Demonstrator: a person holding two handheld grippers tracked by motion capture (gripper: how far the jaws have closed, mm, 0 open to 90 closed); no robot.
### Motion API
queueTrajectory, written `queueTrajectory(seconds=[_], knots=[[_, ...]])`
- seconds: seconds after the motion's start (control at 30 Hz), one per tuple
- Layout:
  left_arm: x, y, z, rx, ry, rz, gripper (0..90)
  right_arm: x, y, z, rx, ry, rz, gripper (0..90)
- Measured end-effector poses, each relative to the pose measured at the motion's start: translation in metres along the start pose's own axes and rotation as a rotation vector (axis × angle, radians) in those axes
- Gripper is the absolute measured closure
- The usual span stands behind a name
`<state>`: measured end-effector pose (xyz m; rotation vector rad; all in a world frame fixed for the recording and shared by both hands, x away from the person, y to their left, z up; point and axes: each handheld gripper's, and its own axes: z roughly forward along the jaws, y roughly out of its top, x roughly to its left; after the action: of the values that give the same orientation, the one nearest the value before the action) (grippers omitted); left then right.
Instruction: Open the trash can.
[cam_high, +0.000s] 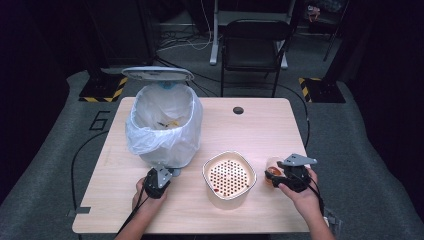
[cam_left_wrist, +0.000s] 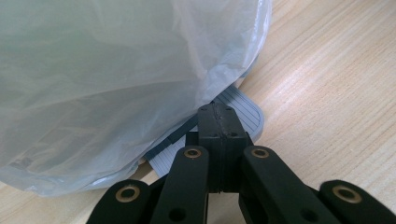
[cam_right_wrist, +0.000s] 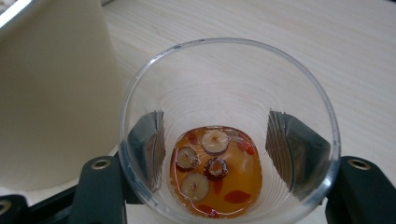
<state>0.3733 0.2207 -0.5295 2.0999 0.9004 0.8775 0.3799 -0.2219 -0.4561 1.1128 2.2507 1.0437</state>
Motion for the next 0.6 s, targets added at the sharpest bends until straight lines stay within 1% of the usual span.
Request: queueTrajectory(seconds=[0.1,0.13,0.17,0.2,0.23,0.27,0.3,0.33,0.37,0.4,0.43,0.47,0.5,0.53,0.6], knots=[[0.0,0.0,0.0,-0.004,0.001,-0.005,90.0,-0.003,0.013,-0.002,-0.018,0.021,-0.024,37.1],[0.0,0.0,0.0,-0.004,0.001,-0.005,90.0,-0.003,0.013,-0.002,-0.018,0.021,-0.024,37.1],[0.0,0.0,0.0,-0.003,0.0,-0.004,90.0,-0.004,0.021,-0.002,-0.03,0.035,-0.03,37.1],[0.0,0.0,0.0,-0.003,0.001,-0.004,90.0,-0.004,0.025,-0.002,-0.031,0.039,-0.033,37.1],[0.0,0.0,0.0,-0.004,0.001,-0.004,90.0,-0.005,0.03,-0.002,-0.034,0.045,-0.05,37.1],[0.0,0.0,0.0,-0.004,0.001,-0.004,90.0,-0.005,0.03,-0.002,-0.034,0.045,-0.05,37.1],[0.0,0.0,0.0,-0.004,0.001,-0.005,90.0,-0.006,0.034,-0.001,-0.035,0.05,-0.061,37.2],[0.0,0.0,0.0,-0.004,0.001,-0.004,90.0,-0.006,0.042,0.002,-0.039,0.054,-0.084,37.4],[-0.001,0.0,0.001,-0.009,0.008,-0.004,90.0,-0.006,0.046,0.003,-0.034,0.064,-0.1,37.5],[-0.001,0.0,0.001,-0.009,0.008,-0.004,90.0,-0.006,0.049,0.004,-0.029,0.07,-0.103,37.4],[0.0,0.0,0.0,-0.003,-0.002,-0.005,90.0,-0.006,0.053,0.006,-0.032,0.074,-0.108,37.4],[0.0,0.0,0.0,-0.003,-0.002,-0.005,90.0,-0.006,0.053,0.006,-0.032,0.074,-0.108,37.4],[0.0,0.0,0.0,-0.003,0.0,-0.005,90.0,-0.007,0.057,0.007,-0.033,0.083,-0.113,37.5],[0.0,0.0,0.0,-0.003,0.0,-0.004,90.0,-0.008,0.064,0.01,-0.043,0.105,-0.109,37.5],[0.0,0.0,0.0,-0.004,-0.001,-0.007,90.0,-0.01,0.067,0.011,-0.048,0.114,-0.116,37.5]])
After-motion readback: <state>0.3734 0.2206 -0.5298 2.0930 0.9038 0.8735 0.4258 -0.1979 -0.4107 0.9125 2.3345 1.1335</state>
